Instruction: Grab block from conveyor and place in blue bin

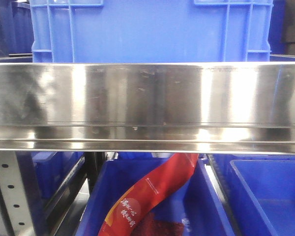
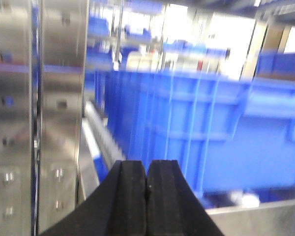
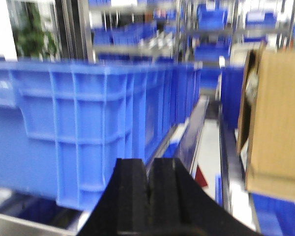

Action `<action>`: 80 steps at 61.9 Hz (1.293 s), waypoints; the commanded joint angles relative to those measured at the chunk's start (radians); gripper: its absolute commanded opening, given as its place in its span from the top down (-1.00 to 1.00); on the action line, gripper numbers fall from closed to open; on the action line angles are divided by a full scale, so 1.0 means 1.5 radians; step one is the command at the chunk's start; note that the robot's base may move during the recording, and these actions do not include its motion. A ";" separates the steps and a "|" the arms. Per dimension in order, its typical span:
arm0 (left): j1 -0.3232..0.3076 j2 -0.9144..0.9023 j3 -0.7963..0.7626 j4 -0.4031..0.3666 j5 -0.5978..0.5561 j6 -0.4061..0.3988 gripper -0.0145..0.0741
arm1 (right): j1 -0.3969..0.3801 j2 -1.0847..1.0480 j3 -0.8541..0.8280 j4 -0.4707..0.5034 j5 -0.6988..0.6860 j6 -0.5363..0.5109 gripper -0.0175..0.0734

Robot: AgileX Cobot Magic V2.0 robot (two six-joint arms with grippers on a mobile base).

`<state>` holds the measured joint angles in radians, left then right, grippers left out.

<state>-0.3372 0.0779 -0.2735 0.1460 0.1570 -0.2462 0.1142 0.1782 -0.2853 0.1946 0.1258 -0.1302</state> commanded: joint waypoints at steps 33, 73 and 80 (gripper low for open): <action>0.003 -0.022 0.001 -0.003 -0.014 0.003 0.92 | -0.030 -0.062 0.022 -0.044 -0.013 0.009 0.97; 0.003 -0.022 0.001 -0.003 -0.014 0.003 0.92 | -0.144 -0.119 0.190 -0.100 -0.090 0.094 0.97; 0.003 -0.022 0.001 -0.003 -0.014 0.003 0.92 | -0.144 -0.119 0.190 -0.100 -0.072 0.094 0.97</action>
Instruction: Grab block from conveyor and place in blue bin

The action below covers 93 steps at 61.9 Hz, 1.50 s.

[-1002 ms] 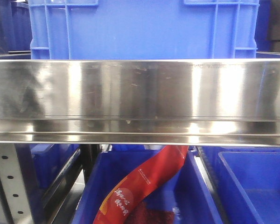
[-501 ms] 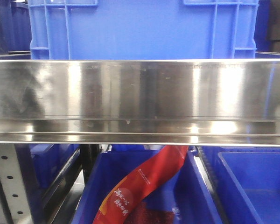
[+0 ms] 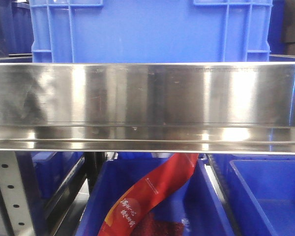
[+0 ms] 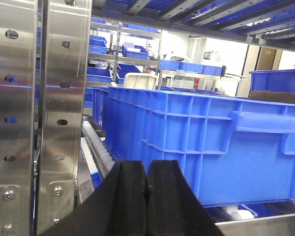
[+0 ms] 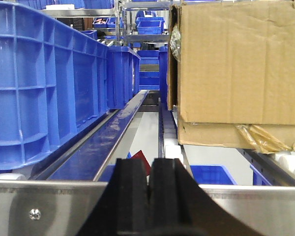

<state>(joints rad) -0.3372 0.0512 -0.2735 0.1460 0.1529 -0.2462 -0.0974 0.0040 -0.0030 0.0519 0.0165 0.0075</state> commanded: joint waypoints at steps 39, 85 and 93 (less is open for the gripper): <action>0.003 -0.004 0.001 -0.003 -0.012 0.003 0.92 | -0.003 -0.003 0.002 -0.005 0.006 0.002 0.97; 0.212 -0.034 0.182 -0.122 -0.126 0.209 0.92 | -0.003 -0.003 0.002 -0.005 0.004 0.002 0.97; 0.212 -0.034 0.182 -0.122 -0.130 0.205 0.92 | -0.003 -0.003 0.002 -0.005 0.004 0.002 0.97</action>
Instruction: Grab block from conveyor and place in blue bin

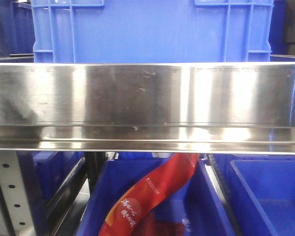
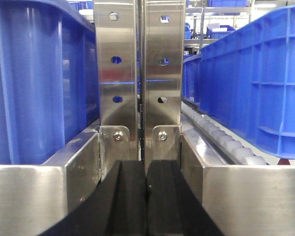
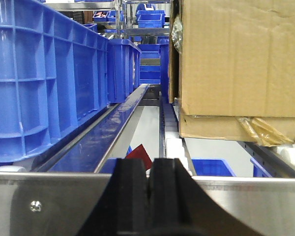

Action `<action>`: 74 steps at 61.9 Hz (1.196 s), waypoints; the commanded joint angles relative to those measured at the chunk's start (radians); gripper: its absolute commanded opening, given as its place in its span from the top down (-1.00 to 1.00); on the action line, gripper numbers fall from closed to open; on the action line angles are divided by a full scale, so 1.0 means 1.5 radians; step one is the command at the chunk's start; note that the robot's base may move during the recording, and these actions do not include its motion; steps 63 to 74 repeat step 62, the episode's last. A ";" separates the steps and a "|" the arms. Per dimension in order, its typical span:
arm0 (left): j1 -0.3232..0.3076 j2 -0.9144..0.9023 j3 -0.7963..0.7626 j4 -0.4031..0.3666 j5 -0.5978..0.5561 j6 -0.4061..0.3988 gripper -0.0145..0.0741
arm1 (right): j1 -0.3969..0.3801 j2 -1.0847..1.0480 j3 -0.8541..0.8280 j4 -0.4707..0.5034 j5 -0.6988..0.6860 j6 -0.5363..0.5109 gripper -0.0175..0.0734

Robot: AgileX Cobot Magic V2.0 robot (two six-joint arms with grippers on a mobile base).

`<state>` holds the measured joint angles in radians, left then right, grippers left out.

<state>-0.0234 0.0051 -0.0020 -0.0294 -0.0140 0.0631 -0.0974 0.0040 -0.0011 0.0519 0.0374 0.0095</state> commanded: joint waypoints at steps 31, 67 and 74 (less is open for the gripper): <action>0.003 -0.003 0.001 -0.005 -0.008 -0.034 0.92 | -0.003 -0.003 0.001 -0.005 -0.010 0.001 0.97; 0.003 -0.003 0.001 -0.005 -0.008 -0.034 0.92 | -0.003 -0.003 0.001 -0.005 -0.010 0.001 0.97; 0.003 -0.003 0.001 -0.005 -0.008 -0.034 0.92 | -0.003 -0.003 0.001 -0.005 -0.010 0.001 0.97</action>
